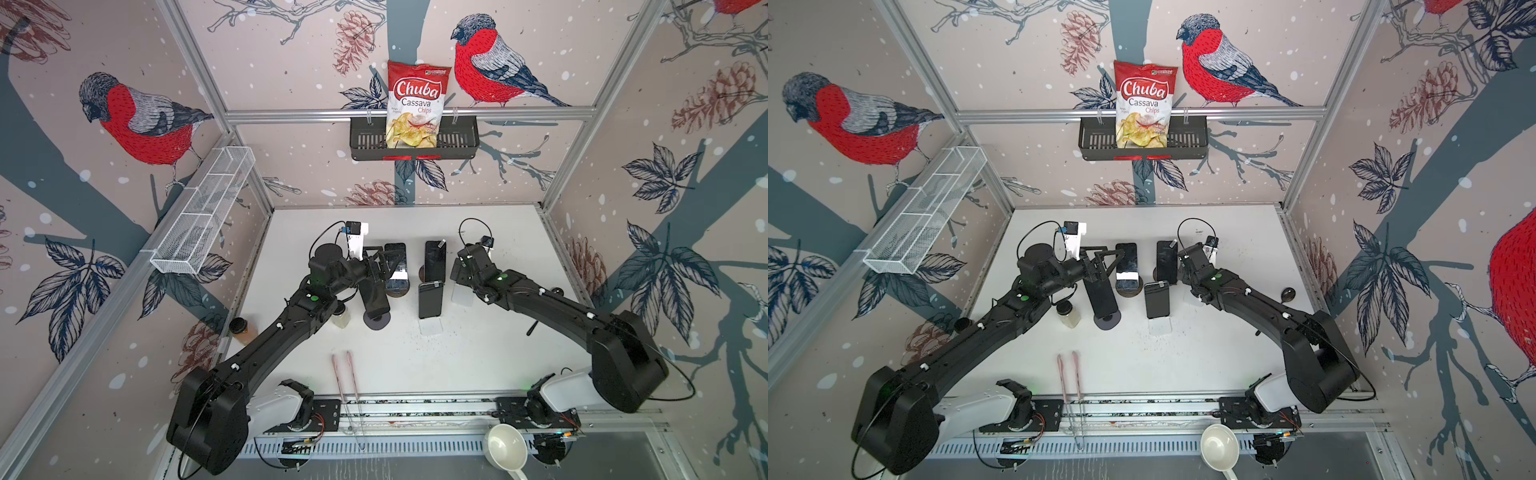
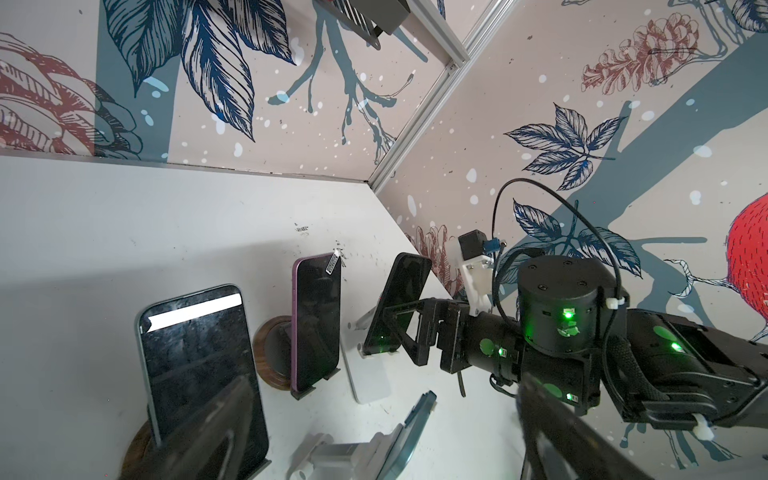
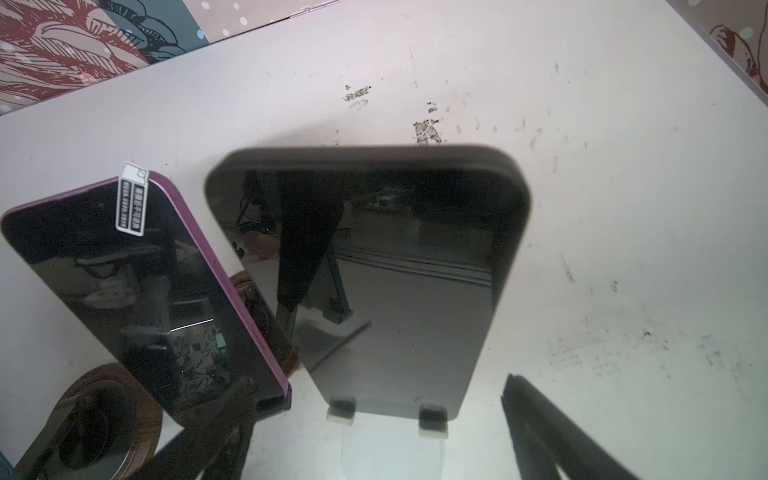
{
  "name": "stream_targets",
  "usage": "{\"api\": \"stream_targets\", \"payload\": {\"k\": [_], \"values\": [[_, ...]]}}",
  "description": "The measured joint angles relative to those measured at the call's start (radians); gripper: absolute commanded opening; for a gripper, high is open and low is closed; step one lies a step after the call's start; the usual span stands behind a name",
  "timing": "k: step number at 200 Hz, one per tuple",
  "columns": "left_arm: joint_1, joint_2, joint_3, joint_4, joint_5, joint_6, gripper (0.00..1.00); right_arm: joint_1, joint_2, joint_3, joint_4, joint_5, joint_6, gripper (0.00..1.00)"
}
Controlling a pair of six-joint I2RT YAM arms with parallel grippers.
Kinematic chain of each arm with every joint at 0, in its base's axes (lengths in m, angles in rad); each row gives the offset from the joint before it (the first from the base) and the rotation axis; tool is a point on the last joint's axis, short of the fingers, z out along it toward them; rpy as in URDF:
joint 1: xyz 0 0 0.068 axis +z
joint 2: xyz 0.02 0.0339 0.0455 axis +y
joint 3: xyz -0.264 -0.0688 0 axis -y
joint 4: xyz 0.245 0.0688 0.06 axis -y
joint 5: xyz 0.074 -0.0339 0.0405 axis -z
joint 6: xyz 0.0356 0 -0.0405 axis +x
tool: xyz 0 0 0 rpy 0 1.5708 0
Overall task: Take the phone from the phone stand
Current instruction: 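Close right gripper on the black phone on the clear stand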
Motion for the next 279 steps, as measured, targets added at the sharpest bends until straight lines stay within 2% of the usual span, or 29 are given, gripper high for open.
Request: {"api": "stream_targets", "payload": {"k": [61,148,248,279], "values": [[0.000,-0.018,-0.005,-0.006,-0.003,0.012,0.98,0.005,0.021,0.002,0.026,0.053,0.000,0.85],[0.000,-0.064,-0.021,-0.034,-0.030,0.032,0.98,0.011,0.058,0.006,0.044,0.077,0.012,0.84],[0.000,-0.079,-0.028,-0.036,-0.048,0.050,0.98,0.018,0.097,0.021,0.051,0.108,0.038,0.67],[0.000,-0.079,-0.028,-0.036,-0.051,0.056,0.98,0.018,0.097,0.021,0.051,0.110,0.045,0.65]]}}
